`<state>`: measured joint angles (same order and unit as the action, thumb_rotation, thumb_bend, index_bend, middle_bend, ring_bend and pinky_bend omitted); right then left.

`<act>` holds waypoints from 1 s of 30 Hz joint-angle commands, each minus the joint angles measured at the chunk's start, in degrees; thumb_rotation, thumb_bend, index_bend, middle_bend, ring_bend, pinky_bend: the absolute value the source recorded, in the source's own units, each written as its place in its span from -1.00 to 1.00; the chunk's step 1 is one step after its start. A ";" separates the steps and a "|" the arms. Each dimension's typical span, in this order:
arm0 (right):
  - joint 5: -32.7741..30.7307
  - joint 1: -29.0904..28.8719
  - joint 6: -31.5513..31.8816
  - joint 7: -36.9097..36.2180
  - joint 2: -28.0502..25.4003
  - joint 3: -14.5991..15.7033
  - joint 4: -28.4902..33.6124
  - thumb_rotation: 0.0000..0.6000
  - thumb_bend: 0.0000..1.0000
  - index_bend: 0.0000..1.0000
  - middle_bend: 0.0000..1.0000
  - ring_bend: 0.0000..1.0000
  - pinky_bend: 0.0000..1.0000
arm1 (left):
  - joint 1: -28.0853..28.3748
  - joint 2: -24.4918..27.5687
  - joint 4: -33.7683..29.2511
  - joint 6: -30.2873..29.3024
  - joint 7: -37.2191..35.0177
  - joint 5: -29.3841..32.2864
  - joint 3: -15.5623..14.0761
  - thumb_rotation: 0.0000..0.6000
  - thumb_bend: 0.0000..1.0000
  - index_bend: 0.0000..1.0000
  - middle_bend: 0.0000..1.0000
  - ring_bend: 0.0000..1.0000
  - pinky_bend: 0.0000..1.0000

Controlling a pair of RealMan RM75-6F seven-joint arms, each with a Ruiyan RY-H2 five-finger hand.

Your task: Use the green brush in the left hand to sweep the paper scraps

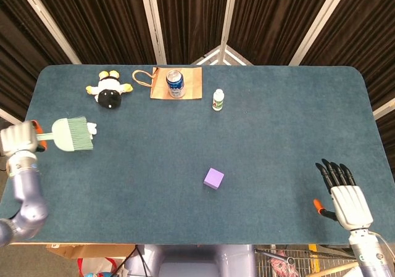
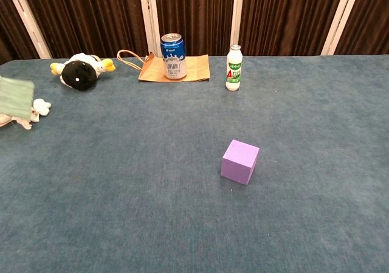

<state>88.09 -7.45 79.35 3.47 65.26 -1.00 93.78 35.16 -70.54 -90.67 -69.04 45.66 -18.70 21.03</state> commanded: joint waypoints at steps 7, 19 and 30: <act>-0.25 -0.20 -0.28 0.55 0.34 -0.07 -0.41 1.00 -0.36 -1.00 -1.00 -1.00 -0.98 | -9.11 9.58 -17.29 -3.54 -17.67 -27.41 -2.82 1.00 0.44 0.50 1.00 1.00 1.00; -0.54 0.08 0.13 0.73 0.28 -0.05 -0.01 1.00 -0.36 -1.00 -1.00 -1.00 -0.98 | -12.34 1.28 -15.66 -1.24 -19.09 -47.20 -16.71 1.00 -0.34 0.07 0.87 0.91 0.99; -0.86 0.30 0.24 -0.04 -0.27 -0.04 0.22 1.00 -0.36 -1.00 -1.00 -1.00 -0.98 | -16.94 1.20 -13.43 -7.80 -18.45 -50.80 -20.10 1.00 -1.00 -0.99 -0.41 -0.17 0.16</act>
<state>87.23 -7.15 79.60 3.44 64.99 -1.04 94.01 19.31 -69.89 -104.66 -75.82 28.83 -68.49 1.40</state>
